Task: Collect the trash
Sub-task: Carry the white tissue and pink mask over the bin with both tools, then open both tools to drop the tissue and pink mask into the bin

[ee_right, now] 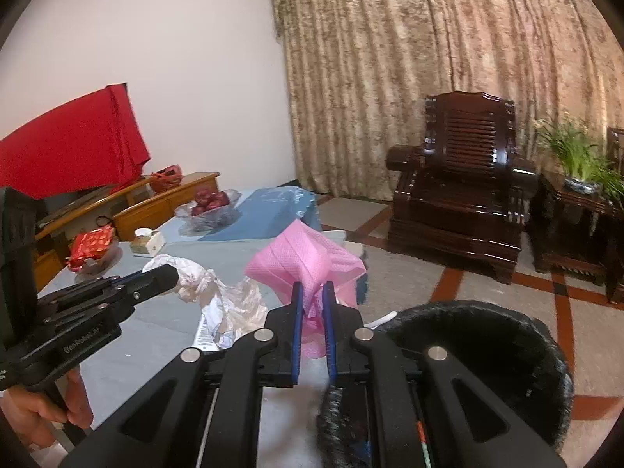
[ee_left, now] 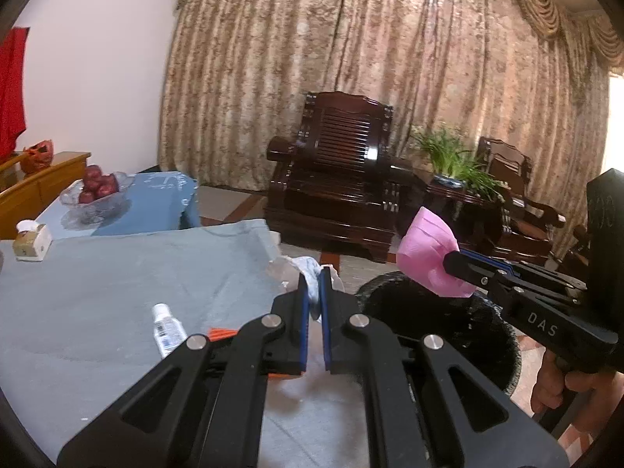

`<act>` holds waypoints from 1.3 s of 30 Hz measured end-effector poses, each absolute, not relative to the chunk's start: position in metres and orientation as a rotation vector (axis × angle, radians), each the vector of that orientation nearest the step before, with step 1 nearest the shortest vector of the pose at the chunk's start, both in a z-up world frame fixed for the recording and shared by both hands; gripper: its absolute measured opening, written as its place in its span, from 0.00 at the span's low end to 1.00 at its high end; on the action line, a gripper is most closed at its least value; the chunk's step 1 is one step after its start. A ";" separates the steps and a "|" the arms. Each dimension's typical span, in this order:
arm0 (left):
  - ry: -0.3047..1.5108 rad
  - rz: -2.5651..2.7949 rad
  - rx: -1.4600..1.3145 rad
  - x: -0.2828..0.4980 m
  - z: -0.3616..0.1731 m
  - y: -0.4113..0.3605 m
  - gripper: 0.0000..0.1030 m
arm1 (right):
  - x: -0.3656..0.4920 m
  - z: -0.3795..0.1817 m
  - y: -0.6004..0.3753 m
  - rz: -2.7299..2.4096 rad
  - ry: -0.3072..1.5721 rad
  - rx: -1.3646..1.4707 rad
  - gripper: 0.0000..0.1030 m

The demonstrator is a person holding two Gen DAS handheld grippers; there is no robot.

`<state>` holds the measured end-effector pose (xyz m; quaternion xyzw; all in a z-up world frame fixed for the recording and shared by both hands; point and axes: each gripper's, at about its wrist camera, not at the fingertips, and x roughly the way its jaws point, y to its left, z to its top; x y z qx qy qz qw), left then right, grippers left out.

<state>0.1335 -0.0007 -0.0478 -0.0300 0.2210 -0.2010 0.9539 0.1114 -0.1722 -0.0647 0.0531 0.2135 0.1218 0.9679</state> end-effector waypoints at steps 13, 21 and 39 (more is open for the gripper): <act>0.460 -0.544 -0.016 0.137 -0.054 -0.069 0.05 | 0.092 -0.073 -0.235 0.098 0.441 0.128 0.10; 0.500 -0.628 0.023 0.144 -0.074 -0.119 0.05 | 0.083 -0.095 -0.279 -0.009 0.486 0.149 0.10; 0.625 -0.706 0.062 0.164 -0.121 -0.167 0.22 | 0.079 -0.146 -0.333 -0.123 0.605 0.191 0.24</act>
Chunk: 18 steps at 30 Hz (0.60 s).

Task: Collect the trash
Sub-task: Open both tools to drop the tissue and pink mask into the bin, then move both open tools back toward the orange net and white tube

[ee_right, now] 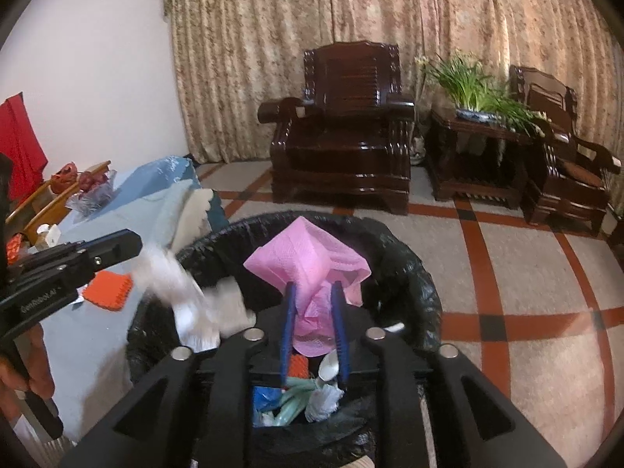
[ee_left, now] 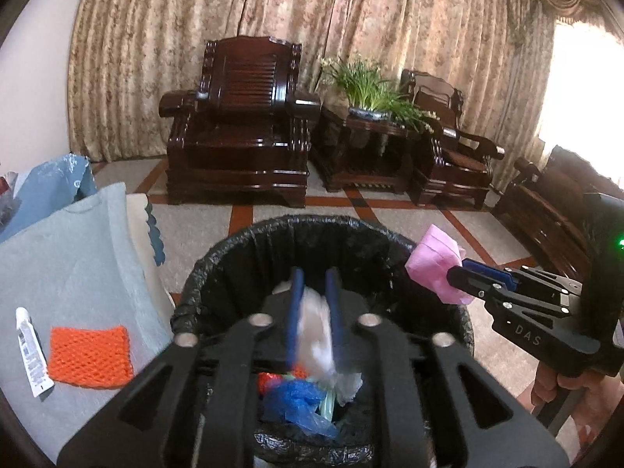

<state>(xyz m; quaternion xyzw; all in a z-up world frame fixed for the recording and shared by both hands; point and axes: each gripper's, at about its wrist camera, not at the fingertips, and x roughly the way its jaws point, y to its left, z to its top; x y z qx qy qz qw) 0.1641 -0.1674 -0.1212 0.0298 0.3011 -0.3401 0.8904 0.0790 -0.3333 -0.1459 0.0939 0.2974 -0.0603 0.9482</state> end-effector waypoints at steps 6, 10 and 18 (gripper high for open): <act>0.624 -0.677 0.057 0.162 -0.122 -0.155 0.46 | 0.076 -0.156 -0.336 -0.139 0.639 0.200 0.67; 0.604 -0.637 0.038 0.161 -0.115 -0.140 0.71 | 0.074 -0.151 -0.333 -0.173 0.618 0.192 0.88; 0.560 -0.518 0.024 0.158 -0.098 -0.089 0.89 | 0.077 -0.132 -0.316 -0.134 0.560 0.215 0.94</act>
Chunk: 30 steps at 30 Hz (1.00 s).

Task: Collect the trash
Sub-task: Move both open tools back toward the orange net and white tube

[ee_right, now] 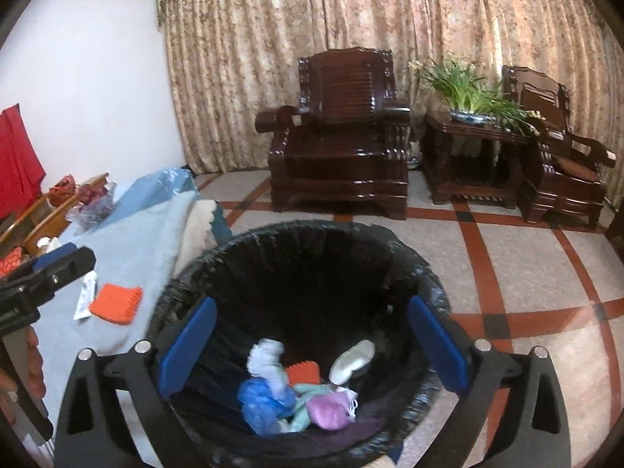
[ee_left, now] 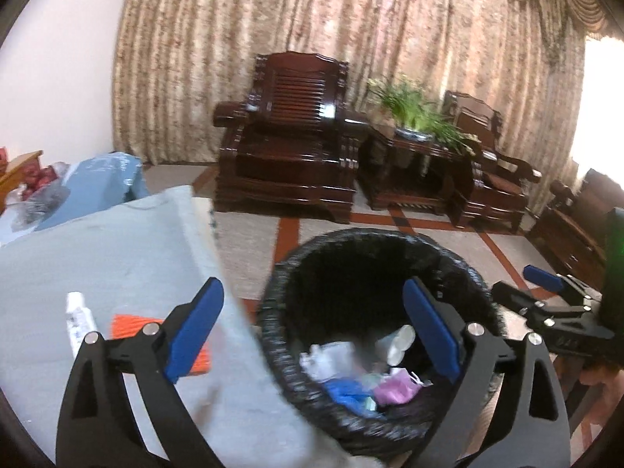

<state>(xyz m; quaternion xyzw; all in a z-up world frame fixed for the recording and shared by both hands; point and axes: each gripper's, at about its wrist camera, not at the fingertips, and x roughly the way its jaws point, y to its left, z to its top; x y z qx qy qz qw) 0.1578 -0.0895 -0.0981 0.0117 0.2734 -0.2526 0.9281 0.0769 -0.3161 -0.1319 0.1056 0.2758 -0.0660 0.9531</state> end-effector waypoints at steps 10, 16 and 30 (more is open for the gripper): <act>0.525 -0.299 -0.005 0.158 -0.088 0.011 0.91 | 0.101 -0.118 -0.249 0.015 0.531 0.184 0.94; 0.514 -0.184 -0.016 0.159 -0.085 0.064 0.91 | 0.123 -0.114 -0.194 0.128 0.521 0.151 0.94; 0.525 -0.043 -0.028 0.166 -0.101 0.139 0.91 | 0.173 -0.129 -0.097 0.273 0.547 0.099 0.94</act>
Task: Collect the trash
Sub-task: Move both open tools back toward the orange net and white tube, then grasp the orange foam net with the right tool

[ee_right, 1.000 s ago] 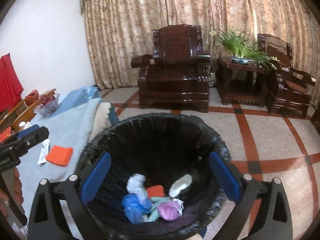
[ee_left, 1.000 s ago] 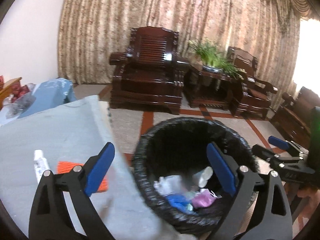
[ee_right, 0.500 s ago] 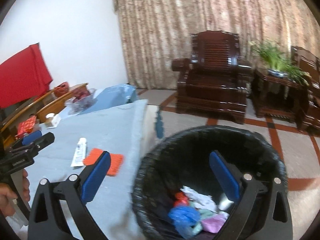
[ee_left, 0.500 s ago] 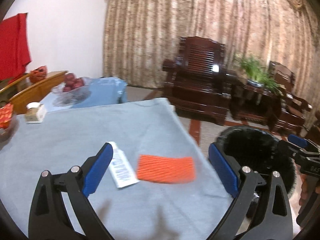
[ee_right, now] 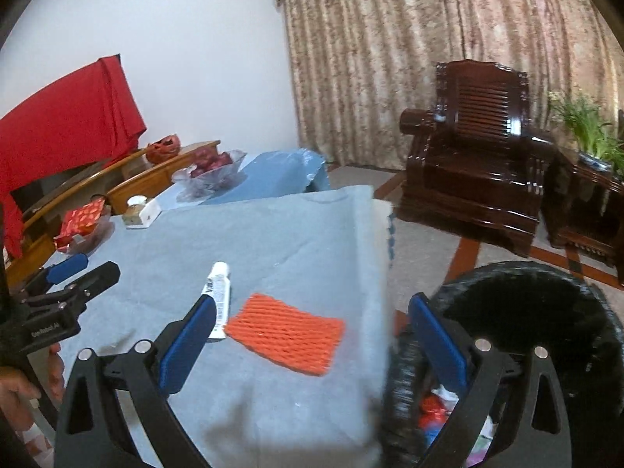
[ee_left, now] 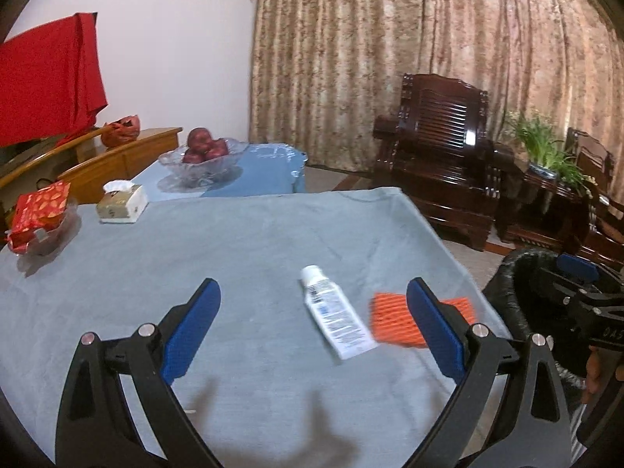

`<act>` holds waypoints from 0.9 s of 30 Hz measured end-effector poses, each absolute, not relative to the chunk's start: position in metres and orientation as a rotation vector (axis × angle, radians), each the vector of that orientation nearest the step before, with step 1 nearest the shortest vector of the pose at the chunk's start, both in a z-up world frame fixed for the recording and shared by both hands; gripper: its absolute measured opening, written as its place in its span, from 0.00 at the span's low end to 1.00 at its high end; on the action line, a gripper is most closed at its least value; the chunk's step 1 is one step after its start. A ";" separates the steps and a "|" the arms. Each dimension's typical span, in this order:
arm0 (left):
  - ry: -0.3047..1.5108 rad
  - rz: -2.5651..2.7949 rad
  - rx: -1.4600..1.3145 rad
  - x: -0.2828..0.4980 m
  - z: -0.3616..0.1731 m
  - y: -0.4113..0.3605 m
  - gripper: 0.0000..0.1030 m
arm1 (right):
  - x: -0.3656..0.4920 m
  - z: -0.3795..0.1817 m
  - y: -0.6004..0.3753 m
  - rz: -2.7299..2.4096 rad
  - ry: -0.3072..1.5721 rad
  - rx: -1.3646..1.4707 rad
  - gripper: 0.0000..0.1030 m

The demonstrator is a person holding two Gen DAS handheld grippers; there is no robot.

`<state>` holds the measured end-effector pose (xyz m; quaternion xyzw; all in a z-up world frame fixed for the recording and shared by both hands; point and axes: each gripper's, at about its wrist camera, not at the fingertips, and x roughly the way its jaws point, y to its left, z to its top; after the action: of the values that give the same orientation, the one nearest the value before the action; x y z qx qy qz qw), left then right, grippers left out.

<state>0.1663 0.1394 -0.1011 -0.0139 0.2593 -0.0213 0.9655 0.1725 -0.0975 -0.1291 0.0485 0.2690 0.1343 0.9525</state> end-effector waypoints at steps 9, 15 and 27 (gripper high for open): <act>0.550 -0.009 -0.014 0.178 -0.118 0.158 0.91 | 0.203 -0.166 -0.055 0.284 0.623 0.081 0.94; 0.573 0.000 -0.020 0.184 -0.130 0.166 0.91 | 0.218 -0.188 -0.047 0.267 0.678 0.072 0.94; 0.605 0.000 -0.029 0.191 -0.146 0.162 0.91 | 0.241 -0.215 -0.045 0.259 0.786 0.057 0.94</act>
<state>0.1913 0.1623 -0.1457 -0.0140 0.2978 -0.0002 0.9545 0.2405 -0.0454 -0.2147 0.0277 0.3816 0.1260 0.9153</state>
